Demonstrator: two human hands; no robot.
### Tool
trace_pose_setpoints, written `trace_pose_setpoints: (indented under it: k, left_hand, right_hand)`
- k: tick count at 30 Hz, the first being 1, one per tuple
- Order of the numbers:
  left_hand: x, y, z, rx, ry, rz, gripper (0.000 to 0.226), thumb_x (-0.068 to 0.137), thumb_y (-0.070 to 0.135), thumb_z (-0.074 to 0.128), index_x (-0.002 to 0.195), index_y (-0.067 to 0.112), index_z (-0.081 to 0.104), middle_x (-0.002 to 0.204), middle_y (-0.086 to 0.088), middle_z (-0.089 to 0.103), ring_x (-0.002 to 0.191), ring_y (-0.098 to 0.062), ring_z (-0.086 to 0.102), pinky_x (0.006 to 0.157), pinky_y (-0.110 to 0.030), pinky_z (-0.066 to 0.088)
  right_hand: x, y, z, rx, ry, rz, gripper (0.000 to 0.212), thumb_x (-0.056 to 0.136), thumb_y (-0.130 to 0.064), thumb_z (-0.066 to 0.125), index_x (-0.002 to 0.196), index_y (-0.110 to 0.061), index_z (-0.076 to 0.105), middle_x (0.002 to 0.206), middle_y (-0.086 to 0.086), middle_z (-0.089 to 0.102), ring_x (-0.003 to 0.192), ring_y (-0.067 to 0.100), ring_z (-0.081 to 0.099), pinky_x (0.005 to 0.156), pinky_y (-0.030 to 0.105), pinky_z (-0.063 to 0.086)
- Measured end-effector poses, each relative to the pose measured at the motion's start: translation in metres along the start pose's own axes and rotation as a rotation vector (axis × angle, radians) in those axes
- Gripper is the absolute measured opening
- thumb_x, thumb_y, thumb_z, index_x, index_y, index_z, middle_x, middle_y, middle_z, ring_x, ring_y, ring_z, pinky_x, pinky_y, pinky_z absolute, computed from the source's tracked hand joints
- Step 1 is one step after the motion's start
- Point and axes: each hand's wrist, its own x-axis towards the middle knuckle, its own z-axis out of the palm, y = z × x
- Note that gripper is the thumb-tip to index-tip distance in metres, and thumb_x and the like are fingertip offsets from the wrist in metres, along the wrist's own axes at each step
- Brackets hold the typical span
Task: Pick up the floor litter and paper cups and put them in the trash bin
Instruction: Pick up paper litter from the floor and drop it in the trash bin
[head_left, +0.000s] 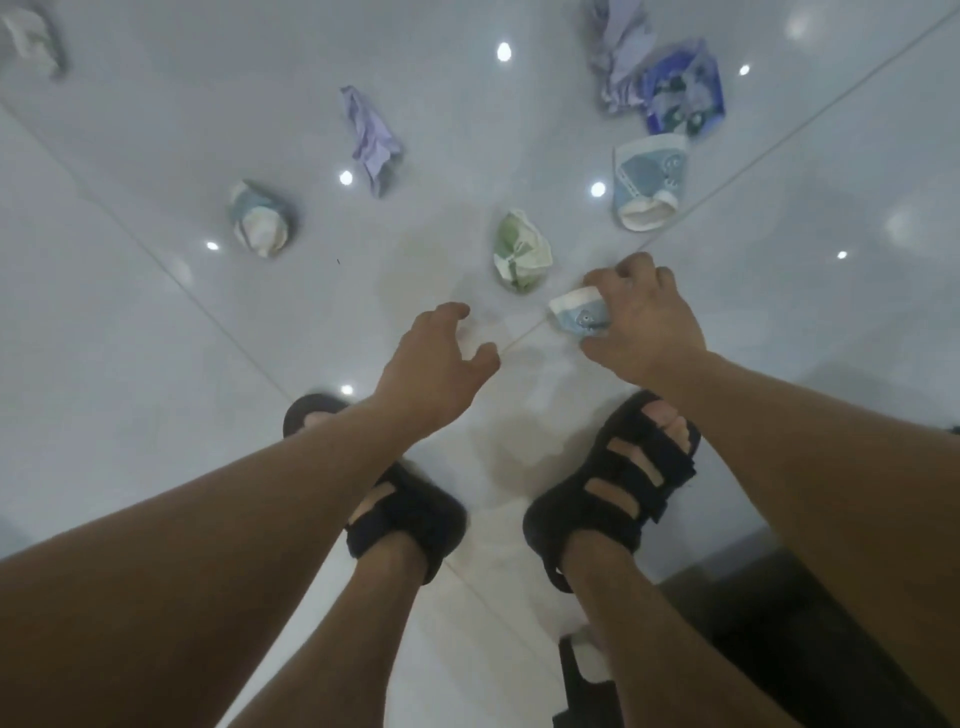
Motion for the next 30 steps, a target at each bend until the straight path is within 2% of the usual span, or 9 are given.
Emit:
trace_pose_setpoints:
  k: [5,9,13,16,18,20,24,27,30]
  left_hand:
    - [-0.018,0.033,-0.019,-0.254,-0.089,-0.011,0.062,0.087,0.043,0.061,0.14,0.023,0.037,0.125,0.003,0.054,0.106,-0.015,0.055,0.084,-0.024,0.041]
    - [-0.029,0.048,-0.055,-0.261,-0.108,0.008,0.033,0.088,0.029,0.061,0.119,0.02,0.054,0.109,0.001,0.063,0.089,-0.017,0.062,0.071,-0.024,0.05]
    - [-0.03,0.033,-0.083,-0.277,-0.034,-0.013,0.016,0.089,0.023,0.058,0.102,0.015,0.061,0.09,-0.006,0.069,0.071,-0.02,0.066,0.049,-0.014,0.048]
    - [-0.021,0.005,-0.094,-0.238,0.052,-0.067,0.02,0.089,0.022,0.055,0.107,0.015,0.06,0.092,-0.006,0.068,0.077,-0.023,0.065,0.061,-0.026,0.052]
    - [-0.012,-0.02,-0.093,-0.198,0.095,-0.113,0.021,0.089,0.023,0.054,0.109,0.014,0.059,0.094,-0.008,0.068,0.083,-0.026,0.064,0.076,-0.041,0.055]
    - [-0.005,-0.043,-0.09,-0.185,0.111,-0.135,0.02,0.09,0.022,0.054,0.108,0.015,0.059,0.094,-0.009,0.067,0.083,-0.027,0.064,0.08,-0.046,0.055]
    - [0.005,-0.074,-0.094,-0.155,0.159,-0.125,0.018,0.088,0.023,0.056,0.105,0.018,0.058,0.091,-0.006,0.067,0.079,-0.026,0.064,0.077,-0.043,0.055]
    - [0.0,-0.079,-0.109,-0.157,0.21,-0.082,0.02,0.087,0.022,0.056,0.107,0.021,0.058,0.09,-0.001,0.065,0.078,-0.022,0.061,0.072,-0.035,0.052]
    - [-0.021,-0.069,-0.137,-0.138,0.258,-0.029,0.022,0.088,0.022,0.055,0.109,0.022,0.06,0.08,0.008,0.057,0.068,-0.011,0.053,0.057,-0.025,0.039]
  right_hand:
    - [-0.035,-0.05,-0.031,0.171,0.127,-0.233,0.074,0.071,-0.039,0.079,0.134,-0.015,0.051,0.129,0.011,0.048,0.11,0.028,0.051,0.084,0.039,0.051]
    - [-0.044,-0.083,-0.06,0.245,0.215,-0.348,0.076,0.073,-0.044,0.079,0.137,-0.017,0.049,0.131,0.007,0.051,0.112,0.023,0.053,0.088,0.034,0.052]
    - [-0.027,-0.082,-0.075,0.213,0.085,-0.37,0.094,0.072,-0.048,0.078,0.149,-0.022,0.03,0.149,0.005,0.033,0.124,0.025,0.045,0.094,0.039,0.049]
    - [0.007,-0.073,-0.071,0.034,0.062,-0.252,0.099,0.075,-0.048,0.075,0.153,-0.029,0.017,0.157,0.007,0.015,0.132,0.032,0.034,0.1,0.047,0.044]
    - [0.031,-0.073,-0.061,-0.053,0.043,-0.16,0.101,0.074,-0.046,0.077,0.153,-0.033,0.015,0.157,0.008,0.01,0.133,0.034,0.029,0.1,0.049,0.043]
    - [0.047,-0.078,-0.042,-0.111,-0.015,-0.12,0.096,0.075,-0.04,0.077,0.151,-0.035,0.018,0.156,0.006,0.009,0.132,0.032,0.028,0.098,0.047,0.045]
    - [0.047,-0.086,-0.005,-0.087,-0.022,-0.065,0.065,0.081,-0.011,0.064,0.14,-0.023,0.04,0.144,0.009,0.027,0.122,0.031,0.037,0.089,0.04,0.047]
    - [0.033,-0.095,-0.009,0.027,-0.028,0.05,0.061,0.08,-0.011,0.064,0.137,-0.02,0.046,0.138,0.009,0.032,0.118,0.029,0.04,0.093,0.036,0.044]
    - [0.013,-0.12,-0.049,0.082,-0.006,0.0,0.066,0.077,-0.014,0.066,0.139,-0.022,0.044,0.137,0.009,0.032,0.117,0.029,0.043,0.096,0.038,0.046]
